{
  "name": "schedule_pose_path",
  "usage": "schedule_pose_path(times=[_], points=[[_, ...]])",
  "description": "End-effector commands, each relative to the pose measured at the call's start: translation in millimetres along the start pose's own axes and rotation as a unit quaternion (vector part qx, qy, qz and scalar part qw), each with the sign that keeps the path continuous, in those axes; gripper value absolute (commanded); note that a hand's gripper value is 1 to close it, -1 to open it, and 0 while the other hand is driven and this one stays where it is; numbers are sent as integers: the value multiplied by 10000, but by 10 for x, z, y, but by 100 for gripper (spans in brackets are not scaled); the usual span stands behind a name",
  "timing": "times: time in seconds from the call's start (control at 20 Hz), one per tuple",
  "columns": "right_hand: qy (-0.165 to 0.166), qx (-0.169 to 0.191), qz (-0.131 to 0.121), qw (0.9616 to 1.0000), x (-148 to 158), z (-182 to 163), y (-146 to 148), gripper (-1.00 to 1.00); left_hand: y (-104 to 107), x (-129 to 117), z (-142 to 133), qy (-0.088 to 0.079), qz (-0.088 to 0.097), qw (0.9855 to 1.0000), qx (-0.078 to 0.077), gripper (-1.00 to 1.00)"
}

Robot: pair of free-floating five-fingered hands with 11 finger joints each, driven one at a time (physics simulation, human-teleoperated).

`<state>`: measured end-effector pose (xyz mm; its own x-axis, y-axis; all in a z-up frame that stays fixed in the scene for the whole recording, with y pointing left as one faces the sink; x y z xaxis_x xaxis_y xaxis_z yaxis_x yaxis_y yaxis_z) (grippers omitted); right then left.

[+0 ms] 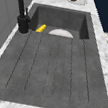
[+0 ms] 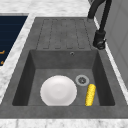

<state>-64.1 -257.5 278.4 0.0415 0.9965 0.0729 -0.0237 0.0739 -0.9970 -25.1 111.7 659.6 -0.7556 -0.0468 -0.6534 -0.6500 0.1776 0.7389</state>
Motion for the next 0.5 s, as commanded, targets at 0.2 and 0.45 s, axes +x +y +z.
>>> schedule_pose_path(times=[0.2, 0.45], points=[[0, 0, 0, 10000, 0, 0, 0, 0, 23, -63, -10, 74, -207, 9969, 762, -100], [0, 0, 0, 10000, 0, 0, 0, 0, 18, -50, -11, 136, -360, 9965, 742, -100]])
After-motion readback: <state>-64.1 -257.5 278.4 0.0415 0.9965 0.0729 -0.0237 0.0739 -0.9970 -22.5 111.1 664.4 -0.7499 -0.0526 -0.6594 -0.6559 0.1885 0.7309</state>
